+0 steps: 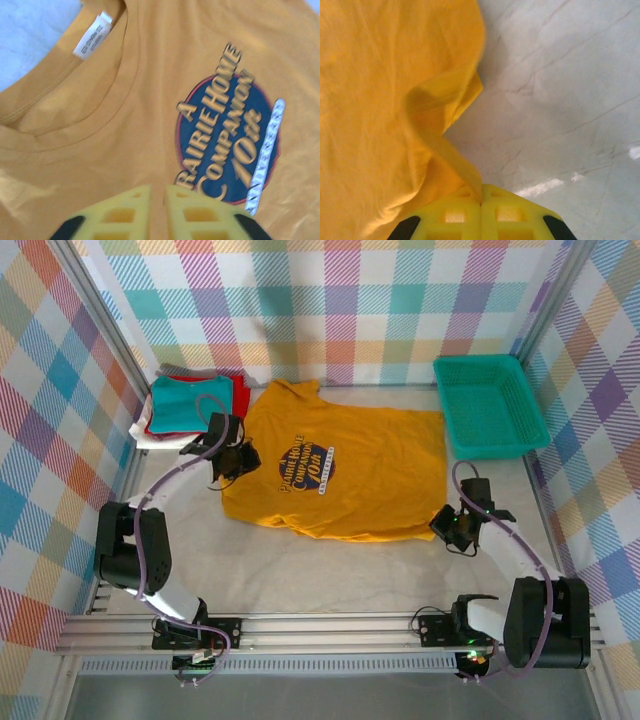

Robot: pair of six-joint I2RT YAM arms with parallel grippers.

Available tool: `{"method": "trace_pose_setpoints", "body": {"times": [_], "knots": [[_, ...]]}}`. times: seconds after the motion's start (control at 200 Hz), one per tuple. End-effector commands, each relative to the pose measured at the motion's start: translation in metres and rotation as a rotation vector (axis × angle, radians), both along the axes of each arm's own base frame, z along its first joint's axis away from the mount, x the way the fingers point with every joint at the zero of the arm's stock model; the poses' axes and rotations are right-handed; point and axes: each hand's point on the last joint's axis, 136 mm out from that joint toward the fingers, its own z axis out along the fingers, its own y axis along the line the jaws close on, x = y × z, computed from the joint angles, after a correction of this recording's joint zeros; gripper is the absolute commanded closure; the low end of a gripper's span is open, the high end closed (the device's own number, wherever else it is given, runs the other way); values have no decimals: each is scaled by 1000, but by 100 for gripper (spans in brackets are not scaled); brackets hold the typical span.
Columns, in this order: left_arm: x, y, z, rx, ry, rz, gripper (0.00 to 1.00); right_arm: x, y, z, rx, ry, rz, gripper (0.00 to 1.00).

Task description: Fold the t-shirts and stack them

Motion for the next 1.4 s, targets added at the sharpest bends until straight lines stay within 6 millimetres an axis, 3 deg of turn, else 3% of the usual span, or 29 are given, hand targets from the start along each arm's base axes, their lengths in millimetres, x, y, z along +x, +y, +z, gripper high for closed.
{"method": "trace_pose_setpoints", "body": {"times": [0.0, 0.12, 0.185, 0.42, 0.53, 0.665, 0.83, 0.99, 1.165, 1.315, 1.395], "knots": [[-44, 15, -17, 59, 97, 29, 69, 8, -1, 10, 10, -22, 20, 100], [-71, 30, -41, 70, 151, 77, 62, 10, -2, 3, 13, 5, 16, 100], [-80, 31, -53, 40, 164, 86, 50, 10, -5, 1, 10, 19, 11, 100], [-102, 23, -79, -26, 231, 86, 45, 13, -11, -3, 29, 33, -25, 100], [-102, 21, -88, -36, 229, 86, 44, 15, -8, -2, 43, 21, -28, 100], [-86, 19, -88, -37, 198, 79, 49, 15, -8, 1, 47, 14, -24, 100], [-60, 15, -72, -33, 145, 73, 85, 10, -11, 4, 22, 5, -28, 100], [-31, 3, -33, -35, 70, 38, 97, 5, -13, 1, 7, 8, -31, 100], [17, -35, 1, 25, 36, -94, 95, 7, -13, -3, 6, 12, -32, 100], [59, -73, -12, 52, 103, -210, 89, 11, -14, -4, 7, 8, -33, 100], [66, -84, -17, 67, 117, -229, 72, 11, -14, -1, 6, 7, -31, 100]]}}
